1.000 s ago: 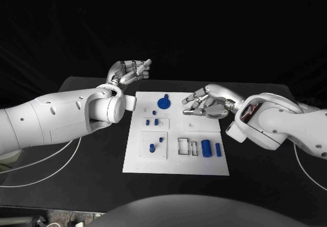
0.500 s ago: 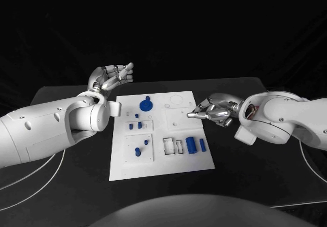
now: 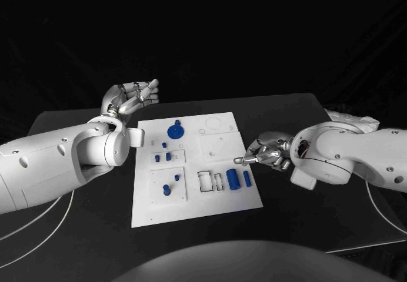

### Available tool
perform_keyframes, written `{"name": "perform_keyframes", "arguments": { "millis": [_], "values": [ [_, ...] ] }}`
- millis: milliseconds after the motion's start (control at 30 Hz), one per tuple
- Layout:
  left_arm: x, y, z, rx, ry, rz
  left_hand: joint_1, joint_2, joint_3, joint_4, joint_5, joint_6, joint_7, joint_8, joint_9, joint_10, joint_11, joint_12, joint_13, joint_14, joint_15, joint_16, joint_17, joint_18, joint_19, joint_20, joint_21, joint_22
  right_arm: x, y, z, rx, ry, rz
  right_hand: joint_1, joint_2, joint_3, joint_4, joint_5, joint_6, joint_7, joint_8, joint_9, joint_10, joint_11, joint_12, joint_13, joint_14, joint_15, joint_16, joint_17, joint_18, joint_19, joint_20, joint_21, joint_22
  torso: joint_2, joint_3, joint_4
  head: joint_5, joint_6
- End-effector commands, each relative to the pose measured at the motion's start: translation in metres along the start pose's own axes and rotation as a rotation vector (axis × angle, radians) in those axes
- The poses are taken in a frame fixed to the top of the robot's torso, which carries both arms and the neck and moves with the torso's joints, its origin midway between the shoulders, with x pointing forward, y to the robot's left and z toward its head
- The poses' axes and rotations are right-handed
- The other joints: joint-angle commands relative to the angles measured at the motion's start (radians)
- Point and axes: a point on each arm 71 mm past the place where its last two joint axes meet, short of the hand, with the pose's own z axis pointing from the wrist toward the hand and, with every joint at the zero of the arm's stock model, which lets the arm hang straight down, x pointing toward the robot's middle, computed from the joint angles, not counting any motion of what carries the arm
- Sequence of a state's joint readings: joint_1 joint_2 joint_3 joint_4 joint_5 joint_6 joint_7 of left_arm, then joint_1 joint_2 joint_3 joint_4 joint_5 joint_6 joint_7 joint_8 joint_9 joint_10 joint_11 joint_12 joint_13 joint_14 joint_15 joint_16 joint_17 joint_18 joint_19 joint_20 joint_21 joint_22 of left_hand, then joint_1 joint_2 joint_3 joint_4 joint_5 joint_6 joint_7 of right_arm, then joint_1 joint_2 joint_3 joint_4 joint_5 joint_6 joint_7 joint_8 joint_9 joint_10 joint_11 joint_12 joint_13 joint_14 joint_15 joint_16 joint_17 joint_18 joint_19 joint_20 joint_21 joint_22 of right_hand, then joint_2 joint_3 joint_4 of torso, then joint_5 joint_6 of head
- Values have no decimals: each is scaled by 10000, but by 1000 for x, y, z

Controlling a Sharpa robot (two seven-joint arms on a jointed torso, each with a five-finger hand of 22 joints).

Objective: Assemble the parts on the task board

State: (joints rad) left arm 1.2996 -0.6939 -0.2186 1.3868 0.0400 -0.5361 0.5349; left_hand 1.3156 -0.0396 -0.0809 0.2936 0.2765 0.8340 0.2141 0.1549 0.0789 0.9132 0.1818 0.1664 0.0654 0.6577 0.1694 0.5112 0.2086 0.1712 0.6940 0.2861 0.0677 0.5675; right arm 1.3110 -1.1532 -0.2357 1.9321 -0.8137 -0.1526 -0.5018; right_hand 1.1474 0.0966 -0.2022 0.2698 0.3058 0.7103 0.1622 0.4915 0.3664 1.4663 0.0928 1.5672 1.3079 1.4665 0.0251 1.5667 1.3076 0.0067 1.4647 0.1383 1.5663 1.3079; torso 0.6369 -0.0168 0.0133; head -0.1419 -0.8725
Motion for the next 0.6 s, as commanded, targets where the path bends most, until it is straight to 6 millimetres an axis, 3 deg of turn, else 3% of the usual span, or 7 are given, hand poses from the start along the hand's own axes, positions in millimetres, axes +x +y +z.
{"name": "perform_keyframes", "arguments": {
  "millis": [33,233,600],
  "values": [
    [2,-2,0,136,237,-65,-12,87,-58,-3,39,-44,80,57,-17,-86,9,65,-11,-66,9,53,-14,66,66,11,-23,-13,4,-2,4,625,-274,-1228,-9,-213,59,-134,230,179,-36,339,353,1045,-33,36,2629,1043,-63,41,2632,-67,1061,-97,45,2629,-4,8,-13,-26,-1],
    [1,-1,0,129,228,-66,-12,87,-58,-3,39,-44,80,57,-17,-86,9,65,-11,-66,9,53,-14,66,66,11,-23,-13,14,2,11,742,-320,-1883,-25,-394,223,-275,524,307,-137,603,724,1045,-123,36,2629,1043,-205,41,2632,-67,1061,-213,45,2629,-5,6,7,-59,-1],
    [-1,-1,-1,125,218,-59,-12,87,-58,-3,39,-44,80,57,-17,-86,9,65,-11,-66,9,53,-14,66,66,11,-23,-13,20,3,24,1096,-87,-2451,30,-419,388,-377,593,279,-160,603,848,1045,-150,36,2629,1043,-256,41,2632,-67,1061,-269,45,2629,-7,-1,10,-18,-1]
  ]
}}
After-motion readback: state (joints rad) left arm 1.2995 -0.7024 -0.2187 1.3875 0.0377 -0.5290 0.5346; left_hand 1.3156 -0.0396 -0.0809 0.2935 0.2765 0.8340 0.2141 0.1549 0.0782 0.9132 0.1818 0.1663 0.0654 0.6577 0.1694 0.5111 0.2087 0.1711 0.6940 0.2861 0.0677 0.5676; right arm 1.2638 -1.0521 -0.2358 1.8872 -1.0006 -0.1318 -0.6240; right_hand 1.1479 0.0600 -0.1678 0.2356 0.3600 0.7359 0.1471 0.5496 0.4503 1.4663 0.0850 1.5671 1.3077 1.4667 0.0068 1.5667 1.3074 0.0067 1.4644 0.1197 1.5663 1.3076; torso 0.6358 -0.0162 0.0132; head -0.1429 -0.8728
